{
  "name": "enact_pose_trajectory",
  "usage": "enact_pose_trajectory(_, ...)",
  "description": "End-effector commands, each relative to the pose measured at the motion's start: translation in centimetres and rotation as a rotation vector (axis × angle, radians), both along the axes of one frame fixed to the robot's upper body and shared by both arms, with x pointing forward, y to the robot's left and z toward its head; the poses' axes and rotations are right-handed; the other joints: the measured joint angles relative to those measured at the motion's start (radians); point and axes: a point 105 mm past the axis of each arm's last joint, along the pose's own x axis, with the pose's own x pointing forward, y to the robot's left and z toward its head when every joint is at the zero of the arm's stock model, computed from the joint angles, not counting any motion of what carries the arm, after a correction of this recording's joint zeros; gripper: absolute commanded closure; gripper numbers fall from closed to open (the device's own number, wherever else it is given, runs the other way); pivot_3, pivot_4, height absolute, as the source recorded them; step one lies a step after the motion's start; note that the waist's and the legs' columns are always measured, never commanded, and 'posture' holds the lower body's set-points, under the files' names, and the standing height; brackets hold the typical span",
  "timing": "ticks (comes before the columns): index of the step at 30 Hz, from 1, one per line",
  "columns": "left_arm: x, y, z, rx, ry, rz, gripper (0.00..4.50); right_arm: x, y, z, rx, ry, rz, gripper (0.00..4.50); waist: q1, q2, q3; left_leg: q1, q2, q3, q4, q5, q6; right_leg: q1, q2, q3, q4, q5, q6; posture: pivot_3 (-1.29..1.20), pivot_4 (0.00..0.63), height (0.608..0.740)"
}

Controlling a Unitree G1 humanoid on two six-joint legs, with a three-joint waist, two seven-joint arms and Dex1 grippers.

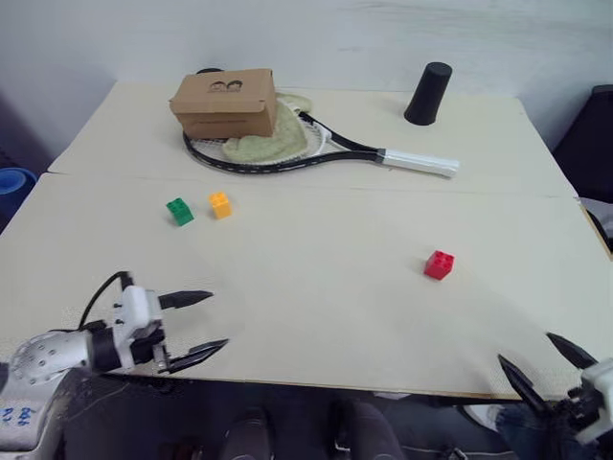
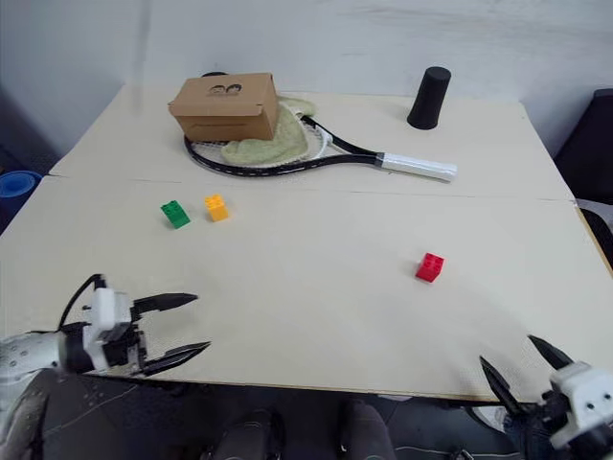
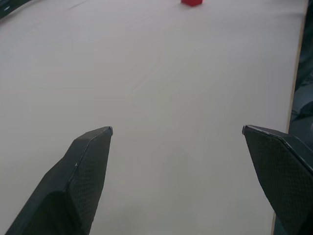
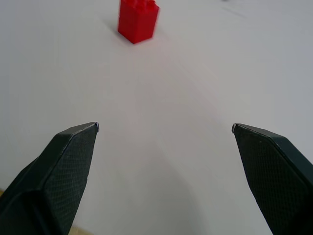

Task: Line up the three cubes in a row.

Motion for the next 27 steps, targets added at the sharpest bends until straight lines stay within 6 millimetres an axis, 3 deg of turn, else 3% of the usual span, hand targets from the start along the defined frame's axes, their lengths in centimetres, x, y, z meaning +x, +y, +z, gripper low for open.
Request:
enact_pose_trajectory(1, 0.4, -1.9, 0.9, -0.037, -0.037, -0.058, 0.02, -0.1, 0.5, 0.4, 0.006, -0.059, -0.034, 0.0, -0.012, 0.001, 0.0, 0.001, 0.0, 0.001, 0.0, 0.0, 0.0, 0.001, 0.0, 0.001, 0.0, 0.0, 0.0, 0.0, 0.15, 0.74)
enact_pose_trajectory(8, 0.9, -3.4, 1.1, -0.078, -0.02, -0.102, 0.02, 5.8, 5.0, 1.7, 0.15, -0.197, -0.111, 0.0, -0.036, 0.001, -0.001, 0.002, 0.0, 0.001, 0.0, 0.001, -0.003, -0.001, 0.001, 0.002, 0.005, -0.001, -0.001, 0.0, 0.15, 0.74)
enact_pose_trajectory(15, 0.9, -3.7, 0.9, -0.072, -0.014, -0.096, 0.02, 12.3, 9.4, 3.5, 0.269, -0.212, -0.158, 0.0, -0.025, 0.001, -0.001, 0.001, 0.0, 0.0, 0.0, 0.002, -0.004, -0.003, 0.001, 0.002, 0.006, -0.001, -0.001, 0.0, 0.15, 0.74)
enact_pose_trajectory(20, 0.7, -3.6, 0.6, -0.065, -0.019, -0.067, 0.02, 15.9, 10.4, 3.2, 0.246, -0.207, -0.219, 0.0, -0.023, 0.001, -0.001, -0.001, -0.001, 0.0, 0.002, 0.002, -0.003, -0.004, 0.001, 0.002, 0.006, -0.001, -0.001, 0.0, 0.15, 0.74)
enact_pose_trajectory(25, 0.4, -3.4, 0.6, -0.058, -0.018, -0.041, 0.02, 18.3, 11.3, 3.3, 0.289, -0.194, -0.233, 0.0, -0.024, 0.001, -0.001, -0.001, 0.0, 0.0, 0.001, 0.002, -0.003, -0.004, 0.002, 0.002, 0.006, -0.001, -0.001, 0.0, 0.15, 0.74)
enact_pose_trajectory(27, 0.3, -3.2, 0.4, -0.051, -0.019, -0.031, 0.02, 18.9, 10.9, 2.8, 0.269, -0.178, -0.278, 0.0, -0.027, 0.001, -0.001, -0.001, 0.0, 0.0, 0.001, 0.002, -0.003, -0.005, 0.002, 0.002, 0.007, -0.001, -0.001, 0.0, 0.15, 0.74)
